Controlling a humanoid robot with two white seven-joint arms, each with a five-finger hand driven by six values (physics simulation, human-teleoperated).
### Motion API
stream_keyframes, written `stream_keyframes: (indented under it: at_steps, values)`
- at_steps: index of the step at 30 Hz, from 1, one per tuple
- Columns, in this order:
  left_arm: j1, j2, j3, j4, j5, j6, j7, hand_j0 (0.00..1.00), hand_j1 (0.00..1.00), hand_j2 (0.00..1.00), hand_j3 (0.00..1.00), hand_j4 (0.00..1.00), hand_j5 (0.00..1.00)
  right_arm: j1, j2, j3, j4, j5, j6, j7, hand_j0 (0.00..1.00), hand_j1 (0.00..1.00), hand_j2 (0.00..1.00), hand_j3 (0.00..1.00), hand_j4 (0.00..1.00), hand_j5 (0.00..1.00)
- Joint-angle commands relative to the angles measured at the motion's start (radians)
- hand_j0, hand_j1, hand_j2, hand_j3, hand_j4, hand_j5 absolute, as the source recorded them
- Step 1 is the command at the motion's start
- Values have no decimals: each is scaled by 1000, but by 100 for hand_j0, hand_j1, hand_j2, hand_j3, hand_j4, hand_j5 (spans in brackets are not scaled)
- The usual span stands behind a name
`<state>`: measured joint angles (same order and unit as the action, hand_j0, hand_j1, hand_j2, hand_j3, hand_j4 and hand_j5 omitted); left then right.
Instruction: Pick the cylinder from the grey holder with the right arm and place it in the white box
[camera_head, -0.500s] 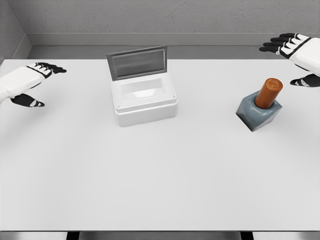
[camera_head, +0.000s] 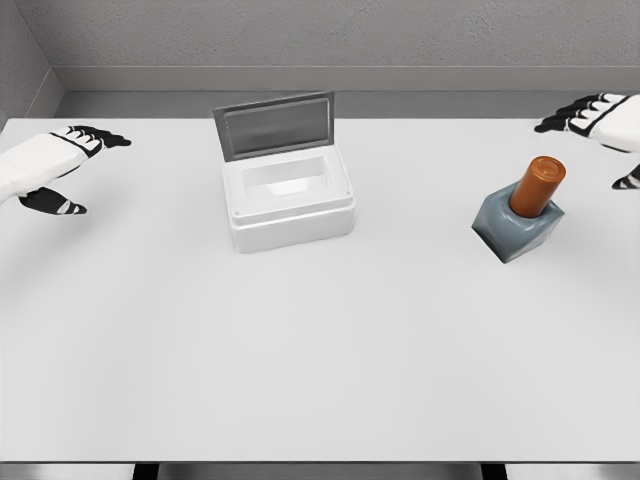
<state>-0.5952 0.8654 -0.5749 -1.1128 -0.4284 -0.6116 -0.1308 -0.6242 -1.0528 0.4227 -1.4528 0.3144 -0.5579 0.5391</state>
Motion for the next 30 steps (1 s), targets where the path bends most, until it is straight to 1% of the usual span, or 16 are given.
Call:
stream_keyframes:
  at_steps: [1,2,8,9,11,13,20,23,27,28,29,30]
  values:
    - [0,1,1,1,7,1,0,100,100,100,100,100,100,-6,40,33,58,-4,1,72,100,100,100,100,100,100]
    - [0,1,1,1,7,1,0,100,100,100,100,100,100,-26,43,65,69,-4,-1,72,100,100,100,100,100,100]
    - [0,3,1,1,7,1,0,100,100,100,100,100,100,-42,48,68,69,-3,-10,72,100,100,100,100,100,100]
    - [0,3,1,1,7,1,0,100,100,100,100,100,100,-54,57,83,71,-3,-10,72,100,100,100,100,100,100]
    - [0,3,1,1,7,1,-1,100,100,100,100,100,100,-118,86,162,112,-1,-13,72,100,100,100,100,100,100]
    - [0,3,1,1,7,1,0,100,100,100,100,100,100,-121,97,182,124,-1,-13,72,100,100,100,100,100,100]
    - [0,3,1,1,5,1,-1,100,100,100,100,100,100,-126,109,212,126,0,-7,72,100,100,100,100,100,100]
    - [0,3,1,2,5,1,-1,100,100,100,100,100,100,-153,125,252,138,0,-5,72,100,100,100,100,100,100]
    - [0,3,1,2,5,1,-1,100,100,100,100,100,100,-153,123,255,150,0,-1,72,100,100,100,100,100,100]
    - [0,3,1,2,7,1,-1,100,100,100,100,100,100,-153,123,255,152,0,-1,72,92,92,92,92,92,92]
    - [0,3,1,2,5,1,-1,100,100,100,100,100,100,-153,123,255,153,0,-1,72,88,88,88,88,88,88]
    - [0,3,1,2,5,1,-1,100,100,100,100,100,100,-155,123,255,154,0,-2,72,77,77,77,77,77,77]
